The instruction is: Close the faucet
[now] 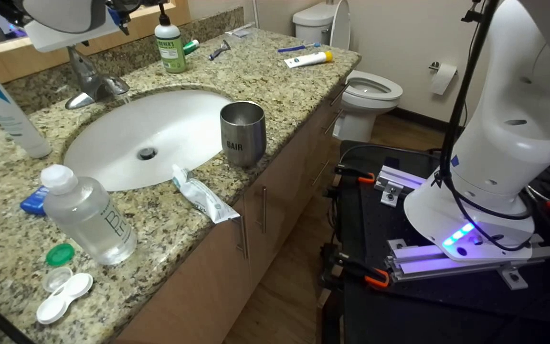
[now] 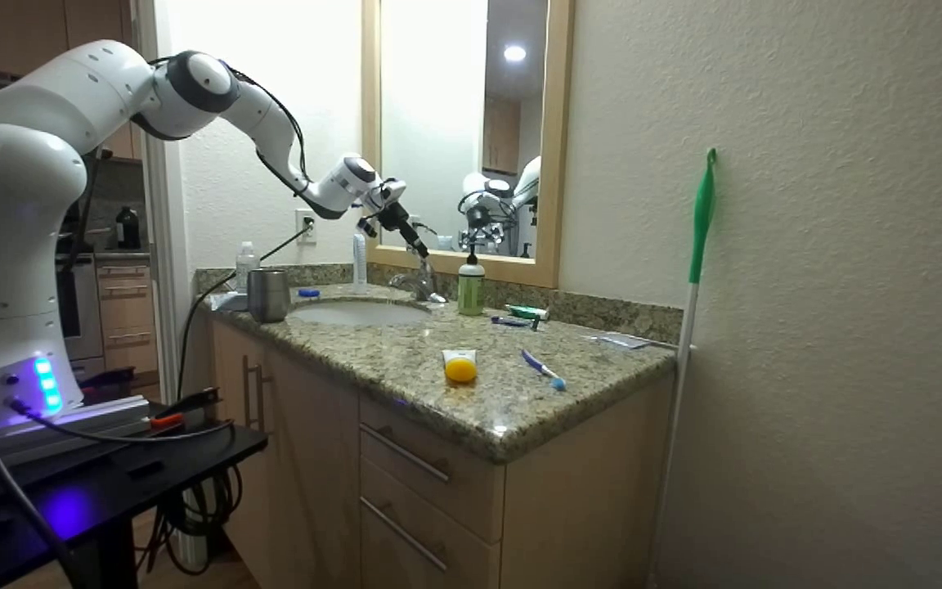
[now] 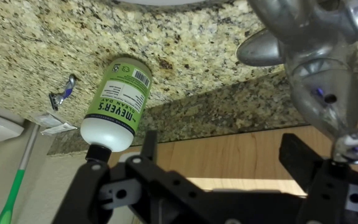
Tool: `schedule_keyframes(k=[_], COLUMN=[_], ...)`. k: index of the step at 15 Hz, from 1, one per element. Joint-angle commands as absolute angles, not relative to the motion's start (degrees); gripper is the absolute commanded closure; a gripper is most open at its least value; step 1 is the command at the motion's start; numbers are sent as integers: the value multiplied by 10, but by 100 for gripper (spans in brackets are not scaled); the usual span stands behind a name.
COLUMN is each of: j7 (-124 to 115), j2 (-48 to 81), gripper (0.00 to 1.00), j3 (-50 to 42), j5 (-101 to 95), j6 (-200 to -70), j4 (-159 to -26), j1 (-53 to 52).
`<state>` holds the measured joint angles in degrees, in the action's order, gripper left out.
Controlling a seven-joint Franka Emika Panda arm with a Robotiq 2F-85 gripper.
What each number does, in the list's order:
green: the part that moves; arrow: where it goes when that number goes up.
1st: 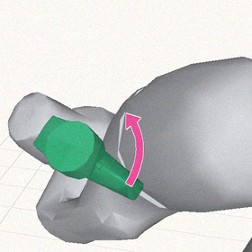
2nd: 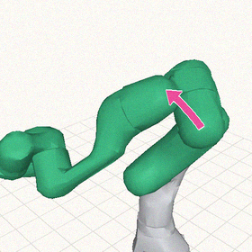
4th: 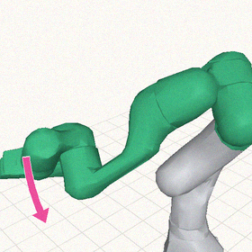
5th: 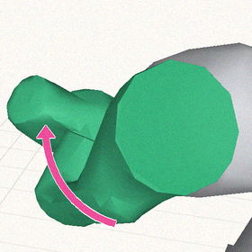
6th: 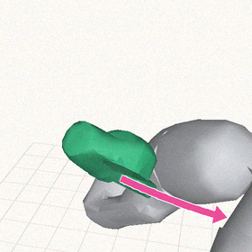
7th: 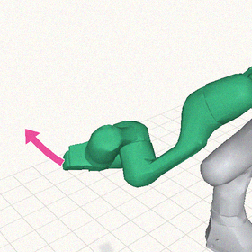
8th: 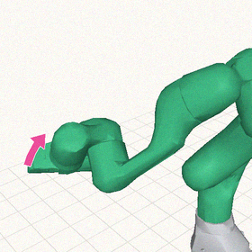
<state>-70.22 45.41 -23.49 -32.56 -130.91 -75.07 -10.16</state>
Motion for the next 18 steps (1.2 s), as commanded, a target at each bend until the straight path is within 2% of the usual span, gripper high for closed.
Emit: schedule_keyframes(k=[1, 4, 18], j7=[-690, -661, -418], j2=[408, 400, 449], gripper=[0, 0, 0], j3=[-217, -200, -140], j5=[-359, -365, -282], j6=[-1366, -1374, -1193], j4=[-831, -846, -753], j1=[-100, -90, -43])
